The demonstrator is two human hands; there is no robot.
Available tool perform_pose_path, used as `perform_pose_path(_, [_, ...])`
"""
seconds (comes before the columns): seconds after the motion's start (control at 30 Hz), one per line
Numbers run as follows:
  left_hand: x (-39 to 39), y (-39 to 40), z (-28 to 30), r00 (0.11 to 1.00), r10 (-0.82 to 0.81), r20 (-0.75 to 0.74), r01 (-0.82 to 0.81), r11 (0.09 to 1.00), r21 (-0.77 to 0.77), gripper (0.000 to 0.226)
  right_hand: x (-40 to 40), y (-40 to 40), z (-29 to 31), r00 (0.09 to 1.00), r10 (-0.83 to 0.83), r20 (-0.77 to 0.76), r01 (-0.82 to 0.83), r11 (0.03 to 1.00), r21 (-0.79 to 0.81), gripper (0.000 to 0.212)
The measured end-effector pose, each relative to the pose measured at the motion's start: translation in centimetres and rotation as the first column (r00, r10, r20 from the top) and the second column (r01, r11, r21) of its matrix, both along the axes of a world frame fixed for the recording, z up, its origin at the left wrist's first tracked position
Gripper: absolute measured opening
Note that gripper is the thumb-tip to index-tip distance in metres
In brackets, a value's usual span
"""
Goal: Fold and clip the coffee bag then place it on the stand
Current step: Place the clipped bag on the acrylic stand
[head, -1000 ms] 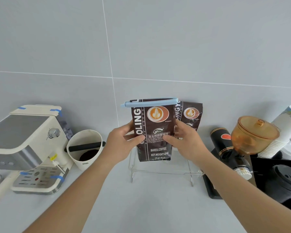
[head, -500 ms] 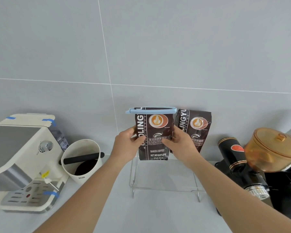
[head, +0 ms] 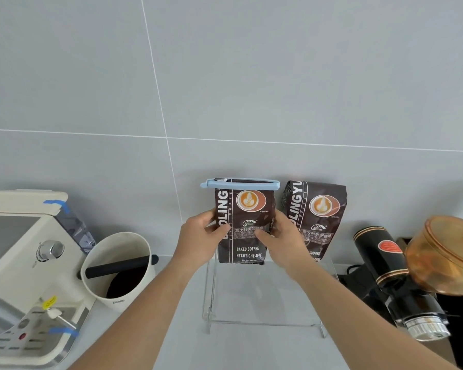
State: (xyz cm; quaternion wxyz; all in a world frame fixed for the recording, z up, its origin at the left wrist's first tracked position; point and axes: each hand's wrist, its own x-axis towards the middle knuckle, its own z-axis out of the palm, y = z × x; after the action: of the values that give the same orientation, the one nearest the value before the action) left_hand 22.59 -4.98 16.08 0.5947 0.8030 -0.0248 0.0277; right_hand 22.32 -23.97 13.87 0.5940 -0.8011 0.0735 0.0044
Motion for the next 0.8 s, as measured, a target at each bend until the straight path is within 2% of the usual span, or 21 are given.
perform_pose_path(0.13, [0.5,-0.1,-0.3,1.0,0.004,-0.005,-0.004,0.999,-0.032,0.037,0.3,0.0,0.3,0.998,-0.064,0.014,0.064,0.997,-0.034,0.047])
perform_pose_path(0.23, [0.8,-0.2,-0.7,1.0,-0.002,0.004,0.002,1.0,-0.023,0.04,0.2,0.6,1.0,0.994,-0.105,0.038,0.109,0.987,-0.118,0.032])
perform_pose_path(0.33, [1.1,-0.3,-1.0,1.0,-0.023,0.016,0.024,0.999,-0.032,0.046,0.7,1.3,1.0,0.991,-0.13,0.033,0.133,0.982,-0.131,0.02])
perform_pose_path(0.63, [2.0,-0.6,-1.6,0.998,-0.003,0.059,0.003,1.0,0.01,0.049,0.7,2.3,0.9,0.989,-0.133,0.056,0.133,0.991,0.005,0.04])
perform_pose_path(0.8, [1.6,-1.0,-2.0,0.996,0.038,0.077,-0.038,0.999,0.002,0.051,-0.8,2.4,1.1,0.988,-0.125,0.094,0.116,0.989,0.096,0.037])
